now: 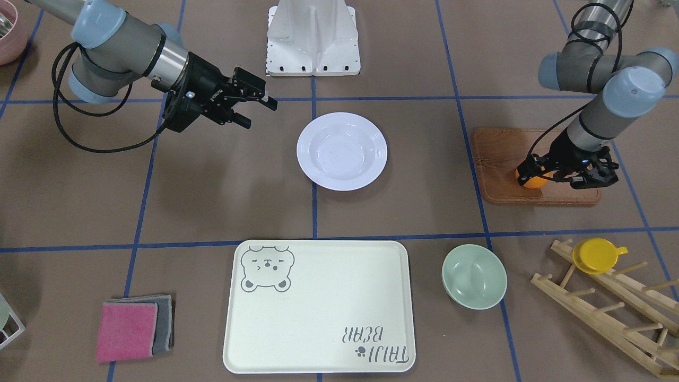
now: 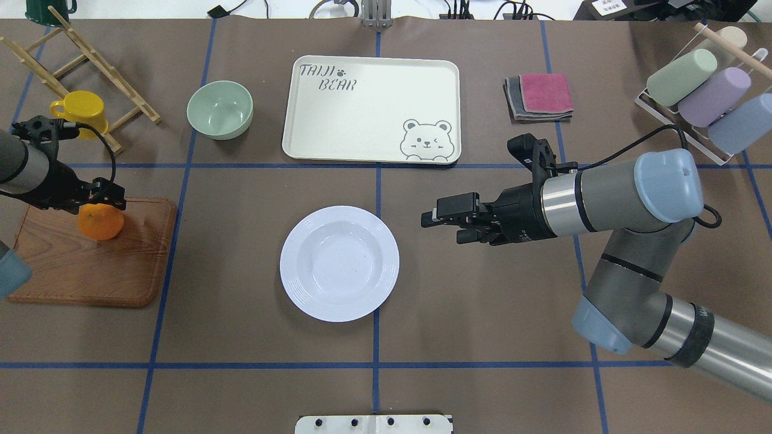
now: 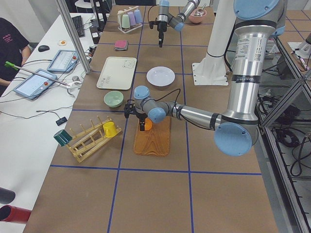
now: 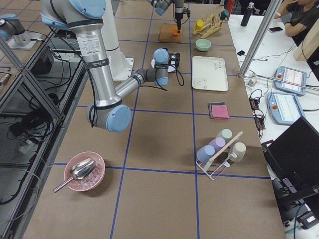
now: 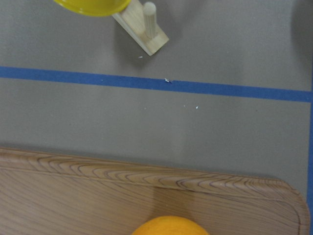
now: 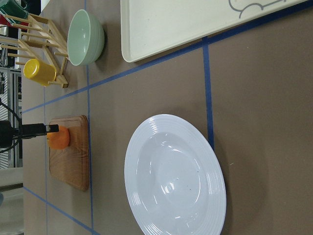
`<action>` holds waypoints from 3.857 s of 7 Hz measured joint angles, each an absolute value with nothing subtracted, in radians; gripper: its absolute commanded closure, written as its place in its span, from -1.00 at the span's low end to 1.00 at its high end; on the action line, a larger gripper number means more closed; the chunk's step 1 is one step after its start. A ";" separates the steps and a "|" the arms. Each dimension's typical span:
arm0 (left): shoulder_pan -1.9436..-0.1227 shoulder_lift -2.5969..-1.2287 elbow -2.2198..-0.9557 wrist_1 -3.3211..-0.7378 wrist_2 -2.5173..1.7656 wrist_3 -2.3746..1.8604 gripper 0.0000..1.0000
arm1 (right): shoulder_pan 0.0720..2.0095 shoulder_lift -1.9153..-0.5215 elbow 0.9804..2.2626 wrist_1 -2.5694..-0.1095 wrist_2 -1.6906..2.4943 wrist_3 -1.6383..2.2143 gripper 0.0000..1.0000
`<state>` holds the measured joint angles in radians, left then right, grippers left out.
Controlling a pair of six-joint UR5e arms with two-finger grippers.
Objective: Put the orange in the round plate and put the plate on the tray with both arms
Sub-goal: 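Lower the left gripper onto the orange while the right gripper reaches toward the plate, then carry the orange over the plate with the left gripper while the right grips the rim, then release the orange onto the plate and withdraw the left gripper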
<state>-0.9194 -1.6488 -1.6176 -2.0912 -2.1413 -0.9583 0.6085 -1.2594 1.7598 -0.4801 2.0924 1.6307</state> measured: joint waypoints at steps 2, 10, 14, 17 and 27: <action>-0.905 -1.644 -1.606 -2.121 -2.140 -0.983 -0.76 | 0.609 -1.259 1.760 -0.480 2.093 1.631 -1.00; -0.862 -1.719 -1.784 -1.969 -2.144 -1.114 -0.47 | 0.564 -1.209 1.619 -0.283 1.936 1.646 -0.98; -0.677 -1.995 -1.815 -1.763 -2.026 -1.395 -0.47 | 0.473 -1.137 1.495 -0.222 1.797 1.655 -0.97; -0.545 -2.102 -1.804 -1.686 -1.925 -1.497 -0.51 | 0.434 -1.135 1.446 -0.221 1.780 1.636 -0.97; -0.534 -2.120 -1.761 -1.781 -1.884 -1.485 -0.95 | 0.377 -1.077 1.375 -0.227 1.733 1.631 -0.33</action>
